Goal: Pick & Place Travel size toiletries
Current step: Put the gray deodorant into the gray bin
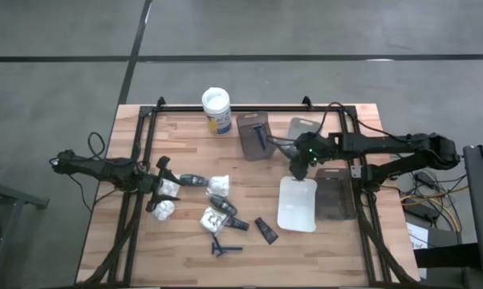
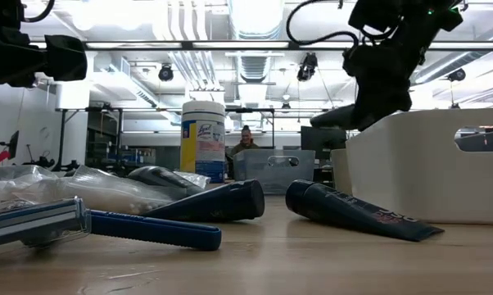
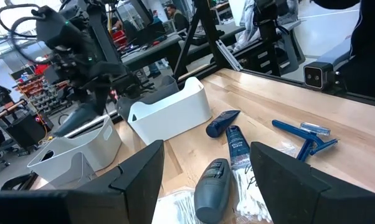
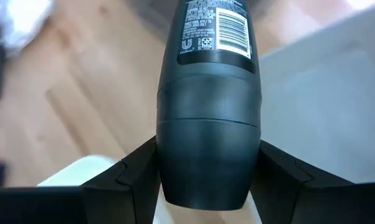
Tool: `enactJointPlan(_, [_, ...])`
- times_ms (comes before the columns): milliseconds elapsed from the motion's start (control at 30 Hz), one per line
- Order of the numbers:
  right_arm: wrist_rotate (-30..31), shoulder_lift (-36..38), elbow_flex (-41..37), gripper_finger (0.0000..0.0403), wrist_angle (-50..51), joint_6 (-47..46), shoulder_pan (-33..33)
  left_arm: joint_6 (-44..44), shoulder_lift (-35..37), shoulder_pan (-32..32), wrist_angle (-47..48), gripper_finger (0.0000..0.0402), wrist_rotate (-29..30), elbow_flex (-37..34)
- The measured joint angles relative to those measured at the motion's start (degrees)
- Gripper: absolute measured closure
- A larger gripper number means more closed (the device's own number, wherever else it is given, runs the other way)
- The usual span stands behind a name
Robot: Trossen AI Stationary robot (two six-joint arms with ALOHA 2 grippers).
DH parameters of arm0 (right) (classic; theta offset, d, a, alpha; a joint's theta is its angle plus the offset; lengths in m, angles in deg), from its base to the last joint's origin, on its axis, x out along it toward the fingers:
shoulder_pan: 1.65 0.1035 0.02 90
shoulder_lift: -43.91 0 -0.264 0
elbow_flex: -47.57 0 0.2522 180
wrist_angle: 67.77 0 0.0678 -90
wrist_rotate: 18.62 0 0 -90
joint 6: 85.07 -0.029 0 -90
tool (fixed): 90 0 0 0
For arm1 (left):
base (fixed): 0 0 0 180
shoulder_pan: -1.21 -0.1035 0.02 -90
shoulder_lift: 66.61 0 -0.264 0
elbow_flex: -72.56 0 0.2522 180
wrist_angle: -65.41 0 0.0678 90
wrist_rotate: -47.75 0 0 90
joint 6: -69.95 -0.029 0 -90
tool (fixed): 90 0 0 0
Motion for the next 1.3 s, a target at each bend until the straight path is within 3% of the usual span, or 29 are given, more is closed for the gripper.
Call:
enactJointPlan(567, [0.5, -0.05, -5.19, 0.0211, 1.98, -5.23, -15.58, 0.0, 0.0, 0.0, 0.0, 0.0158, 0.0, 0.0])
enactJointPlan(833, [0.3, -0.16, -9.24, 0.0189, 0.74, -5.68, -17.39, 0.0, 0.0, 0.0, 0.0, 0.0158, 0.0, 0.0])
enactJointPlan(1300, [-0.4, -0.12, -9.23, 0.0135, 0.87, -5.34, -17.22, 0.0, 0.0, 0.0, 0.0, 0.0158, 0.0, 0.0])
